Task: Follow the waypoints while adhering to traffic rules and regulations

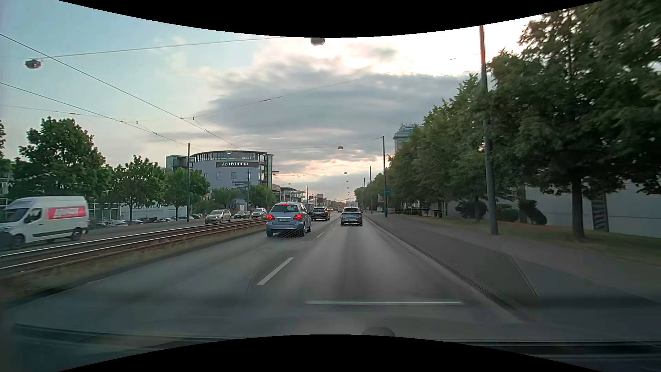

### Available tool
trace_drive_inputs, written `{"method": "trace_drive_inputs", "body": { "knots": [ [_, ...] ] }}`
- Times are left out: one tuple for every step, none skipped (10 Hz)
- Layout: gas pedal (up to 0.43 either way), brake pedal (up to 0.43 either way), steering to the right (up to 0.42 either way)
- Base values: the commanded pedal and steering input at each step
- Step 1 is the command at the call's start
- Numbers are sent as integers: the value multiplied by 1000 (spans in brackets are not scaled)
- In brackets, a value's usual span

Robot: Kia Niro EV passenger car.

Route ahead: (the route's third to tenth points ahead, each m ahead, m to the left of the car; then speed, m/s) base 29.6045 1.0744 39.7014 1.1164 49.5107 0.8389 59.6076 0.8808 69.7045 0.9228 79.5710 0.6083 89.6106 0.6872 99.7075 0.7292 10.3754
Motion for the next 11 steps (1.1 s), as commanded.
{"method": "trace_drive_inputs", "body": {
  "knots": [
    [0, 0, -4],
    [0, 0, -4],
    [0, 0, -3],
    [0, 0, -4],
    [0, 0, -3],
    [0, 0, -3],
    [0, 0, -3],
    [0, 0, -3],
    [0, 0, -4],
    [0, 0, -3],
    [0, 0, -4]
  ]
}}
